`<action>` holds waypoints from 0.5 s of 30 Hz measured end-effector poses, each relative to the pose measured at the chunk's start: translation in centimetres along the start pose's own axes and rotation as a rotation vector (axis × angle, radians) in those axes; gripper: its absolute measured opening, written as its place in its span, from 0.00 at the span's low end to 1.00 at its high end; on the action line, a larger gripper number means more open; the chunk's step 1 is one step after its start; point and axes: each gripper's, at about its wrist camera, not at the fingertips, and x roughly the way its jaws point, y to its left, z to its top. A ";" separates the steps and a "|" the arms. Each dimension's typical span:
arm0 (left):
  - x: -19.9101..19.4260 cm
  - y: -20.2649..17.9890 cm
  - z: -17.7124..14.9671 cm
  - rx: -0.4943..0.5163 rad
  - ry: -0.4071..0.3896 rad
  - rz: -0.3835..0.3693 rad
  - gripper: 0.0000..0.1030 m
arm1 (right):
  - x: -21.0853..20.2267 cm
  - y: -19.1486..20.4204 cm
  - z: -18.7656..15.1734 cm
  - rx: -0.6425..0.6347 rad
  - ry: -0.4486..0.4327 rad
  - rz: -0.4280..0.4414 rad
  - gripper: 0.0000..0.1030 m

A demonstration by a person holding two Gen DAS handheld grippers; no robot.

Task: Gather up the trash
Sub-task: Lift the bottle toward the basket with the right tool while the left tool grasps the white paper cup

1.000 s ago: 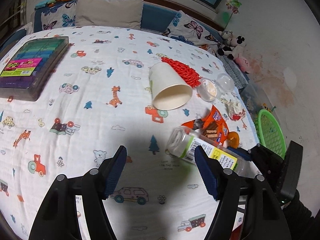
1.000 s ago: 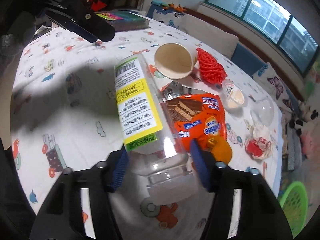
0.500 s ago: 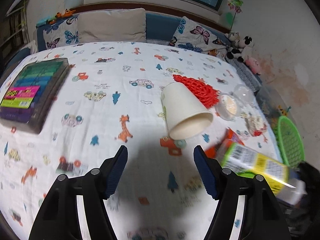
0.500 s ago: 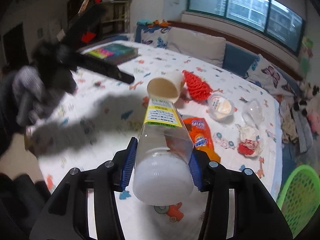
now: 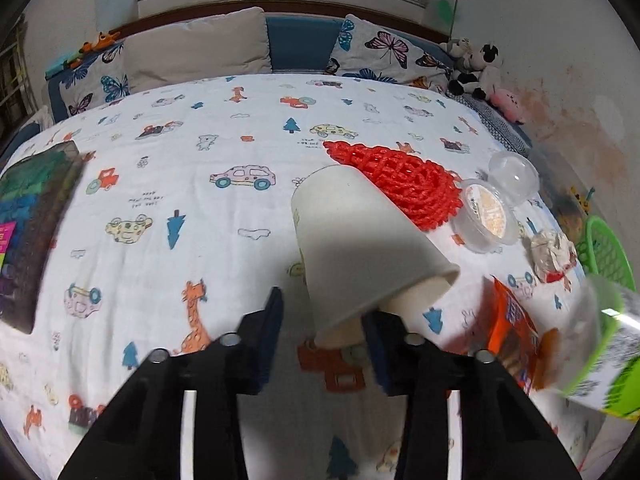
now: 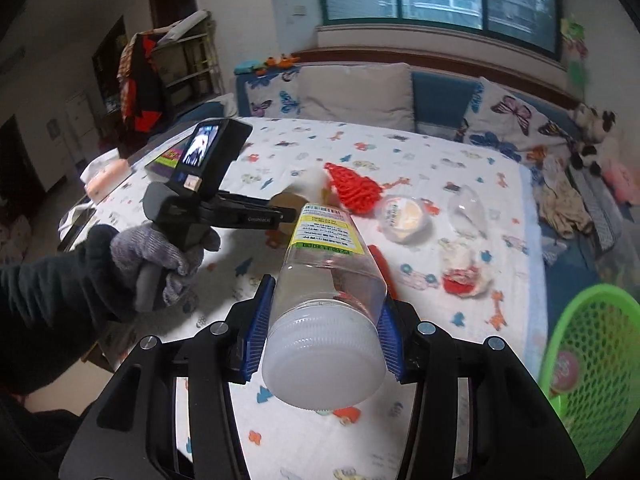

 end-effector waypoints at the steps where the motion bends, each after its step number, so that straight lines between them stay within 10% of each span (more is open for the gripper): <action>1: 0.1 0.1 0.1 -0.015 -0.001 -0.018 0.21 | -0.6 -0.4 0.0 0.009 -0.004 -0.010 0.47; 15: -3.9 0.5 -0.9 -0.054 -0.040 -0.042 0.05 | -7.3 -8.3 -2.4 0.178 -0.012 -0.207 0.47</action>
